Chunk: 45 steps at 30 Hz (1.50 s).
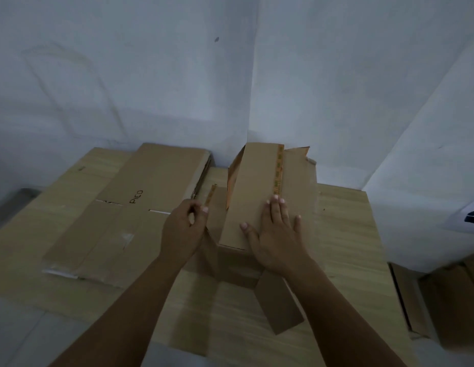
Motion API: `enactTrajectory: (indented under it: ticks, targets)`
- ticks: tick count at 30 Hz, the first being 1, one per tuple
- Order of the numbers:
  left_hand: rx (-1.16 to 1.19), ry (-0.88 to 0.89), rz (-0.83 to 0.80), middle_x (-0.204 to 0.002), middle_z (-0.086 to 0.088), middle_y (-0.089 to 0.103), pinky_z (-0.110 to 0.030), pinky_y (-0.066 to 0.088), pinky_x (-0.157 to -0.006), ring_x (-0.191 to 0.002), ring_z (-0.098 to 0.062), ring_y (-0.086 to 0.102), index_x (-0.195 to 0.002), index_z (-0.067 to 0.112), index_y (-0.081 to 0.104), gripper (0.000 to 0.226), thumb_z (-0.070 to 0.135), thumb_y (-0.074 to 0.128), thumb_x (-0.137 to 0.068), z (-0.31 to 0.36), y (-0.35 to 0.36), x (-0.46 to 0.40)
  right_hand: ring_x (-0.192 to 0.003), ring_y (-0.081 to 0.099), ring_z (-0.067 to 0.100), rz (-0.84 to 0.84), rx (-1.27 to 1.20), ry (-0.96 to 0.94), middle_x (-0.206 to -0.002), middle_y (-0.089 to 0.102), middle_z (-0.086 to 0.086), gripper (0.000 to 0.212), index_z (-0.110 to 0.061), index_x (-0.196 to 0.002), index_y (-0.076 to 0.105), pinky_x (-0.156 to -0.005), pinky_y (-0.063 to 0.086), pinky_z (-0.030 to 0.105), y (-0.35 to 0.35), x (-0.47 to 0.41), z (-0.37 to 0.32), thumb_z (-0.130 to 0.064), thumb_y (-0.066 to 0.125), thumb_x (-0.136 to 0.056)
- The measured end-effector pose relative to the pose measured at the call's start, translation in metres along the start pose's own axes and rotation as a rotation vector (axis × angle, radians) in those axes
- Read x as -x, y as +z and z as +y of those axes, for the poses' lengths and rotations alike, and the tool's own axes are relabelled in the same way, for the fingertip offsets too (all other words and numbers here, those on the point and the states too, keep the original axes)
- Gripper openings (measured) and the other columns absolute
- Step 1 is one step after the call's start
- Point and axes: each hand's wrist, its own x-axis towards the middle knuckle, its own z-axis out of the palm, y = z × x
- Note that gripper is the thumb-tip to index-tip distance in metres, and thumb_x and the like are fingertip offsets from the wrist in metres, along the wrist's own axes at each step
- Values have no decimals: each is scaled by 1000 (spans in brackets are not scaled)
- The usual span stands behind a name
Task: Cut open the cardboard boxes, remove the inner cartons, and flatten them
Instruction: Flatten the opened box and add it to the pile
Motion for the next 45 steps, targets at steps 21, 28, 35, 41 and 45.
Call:
enactTrajectory:
  ticks: [21,28,35,41,45]
  targets:
    - [-383,52,-566,-148,7,50,-26,38,-101,-132,-14,49,-148,26,45,65,40,70,-90,35,-52,-28,-149,-26,27,145,20,83,-163,-24,12,80,-19,-158,-9,-121,-4,58,19,0,-36,-67,5,-97]
    - [-252,240,-649,-164,-2,23,-41,22,-122,-149,-20,26,-156,15,26,72,54,46,-99,44,33,-83,-145,-34,23,146,11,92,-161,-29,8,84,-22,-157,-15,-121,-11,51,17,-3,-38,-71,-7,-89]
    - [-332,95,-614,-167,-11,-2,-42,5,-124,-154,-24,-2,-159,8,0,88,62,35,-99,30,81,-150,-152,-12,26,266,4,87,-166,-5,10,89,-18,-160,14,-121,4,52,28,-9,-34,-73,-2,-92]
    - [-286,13,-660,-167,-5,-6,-45,5,-124,-154,-22,-4,-159,14,-1,90,69,33,-96,33,95,-203,-152,17,30,309,22,107,-163,23,13,77,-17,-153,37,-115,29,56,34,-7,-34,-67,19,-98]
    - [-198,-4,-726,-168,-4,-1,-41,4,-124,-154,-19,0,-160,15,6,78,63,21,-101,42,93,-218,-150,23,31,346,29,122,-161,28,13,72,-16,-150,42,-110,37,57,36,-7,-32,-64,22,-100]
